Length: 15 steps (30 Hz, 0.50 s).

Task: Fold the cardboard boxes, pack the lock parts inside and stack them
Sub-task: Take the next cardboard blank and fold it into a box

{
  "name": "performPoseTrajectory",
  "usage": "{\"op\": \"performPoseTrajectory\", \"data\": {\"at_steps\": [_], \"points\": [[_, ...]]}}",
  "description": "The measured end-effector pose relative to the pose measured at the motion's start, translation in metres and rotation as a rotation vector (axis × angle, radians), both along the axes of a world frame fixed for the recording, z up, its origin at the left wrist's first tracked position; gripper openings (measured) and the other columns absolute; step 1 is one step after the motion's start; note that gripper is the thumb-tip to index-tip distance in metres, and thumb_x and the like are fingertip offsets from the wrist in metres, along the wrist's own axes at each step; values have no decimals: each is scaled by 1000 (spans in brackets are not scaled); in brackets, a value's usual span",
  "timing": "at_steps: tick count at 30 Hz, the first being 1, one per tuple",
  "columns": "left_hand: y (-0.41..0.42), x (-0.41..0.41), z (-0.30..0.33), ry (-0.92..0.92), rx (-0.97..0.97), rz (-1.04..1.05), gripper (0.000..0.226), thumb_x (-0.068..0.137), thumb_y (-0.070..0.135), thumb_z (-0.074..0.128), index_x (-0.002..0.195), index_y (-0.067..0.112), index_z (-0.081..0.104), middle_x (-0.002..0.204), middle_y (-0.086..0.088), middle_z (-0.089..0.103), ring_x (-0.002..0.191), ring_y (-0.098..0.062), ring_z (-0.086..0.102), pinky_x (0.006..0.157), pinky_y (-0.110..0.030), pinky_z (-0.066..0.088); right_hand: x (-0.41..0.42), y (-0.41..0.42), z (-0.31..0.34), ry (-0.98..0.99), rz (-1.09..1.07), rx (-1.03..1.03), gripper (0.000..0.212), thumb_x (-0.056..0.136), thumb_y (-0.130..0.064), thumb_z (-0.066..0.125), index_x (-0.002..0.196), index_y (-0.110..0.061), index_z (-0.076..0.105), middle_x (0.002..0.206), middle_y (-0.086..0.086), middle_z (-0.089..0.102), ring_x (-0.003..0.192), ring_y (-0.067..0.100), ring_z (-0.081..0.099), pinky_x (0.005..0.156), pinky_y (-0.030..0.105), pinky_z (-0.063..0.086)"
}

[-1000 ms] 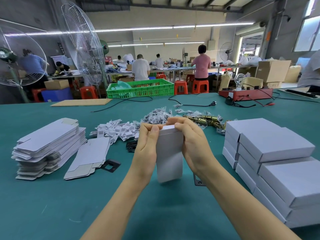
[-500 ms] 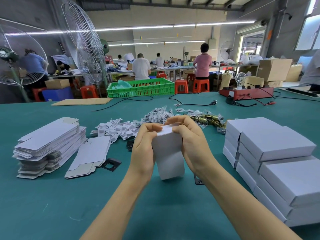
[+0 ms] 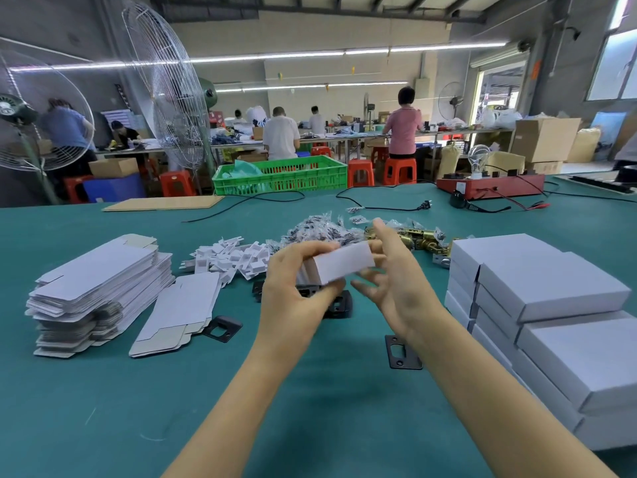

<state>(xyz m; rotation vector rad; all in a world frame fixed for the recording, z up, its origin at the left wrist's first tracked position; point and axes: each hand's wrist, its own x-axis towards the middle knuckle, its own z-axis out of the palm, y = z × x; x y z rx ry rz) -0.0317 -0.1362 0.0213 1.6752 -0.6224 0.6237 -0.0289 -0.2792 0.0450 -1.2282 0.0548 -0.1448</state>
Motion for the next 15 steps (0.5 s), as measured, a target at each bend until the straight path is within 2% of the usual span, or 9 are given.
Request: {"op": "performPoseTrajectory", "data": {"at_steps": [2,3,6,9,10,12,14,15], "points": [[-2,1,-5,-67,64,-19,55,72,-14,72,97,34,61,120,15,63,131,-13,43,105,-20,35,0,-7,-3,70,73,71,37,87,-48,63,97,-13,62,93,8,65,87,24,66,89,43,55],[-3,2,-8,-75,86,-44,56,72,-17,69,95,33,61,126,15,60,136,-13,38,107,-21,33,1,-12,-5,108,123,86,38,85,-44,67,102,-10,63,93,8,67,85,25,67,86,42,56],[-7,4,-21,-80,140,-74,53,73,-19,65,89,32,63,142,4,44,140,-18,33,110,-36,34,5,-18,-17,167,200,69,32,90,-25,64,111,-2,65,101,14,72,86,25,67,79,38,54],[-6,5,-34,2,188,-99,44,69,-3,58,94,33,65,153,6,29,142,-5,26,111,-23,28,7,-18,-28,179,136,20,26,89,-14,63,110,1,66,106,17,71,84,27,67,69,34,55],[-5,5,-37,87,155,-148,50,67,2,56,104,35,64,153,8,30,141,-2,29,108,-20,32,8,-18,-31,159,126,17,24,89,-11,62,111,-1,66,106,15,72,83,26,68,65,32,56],[-4,7,-41,320,-57,-280,68,68,7,58,129,39,50,143,6,49,126,-4,51,93,-21,47,8,-17,-37,108,111,10,27,88,-4,61,115,-3,62,110,13,70,86,25,67,65,32,57],[-3,12,-45,487,-231,-318,75,72,19,70,140,34,40,124,4,67,112,-10,64,81,-23,53,8,-15,-44,42,116,6,34,87,3,60,120,-3,57,116,16,67,95,27,65,79,40,55],[-2,15,-46,518,-239,-305,75,70,29,76,137,30,45,117,5,71,109,-13,66,79,-24,54,8,-13,-48,6,144,16,37,85,5,60,121,-2,56,117,18,66,98,27,65,85,42,53]]}}
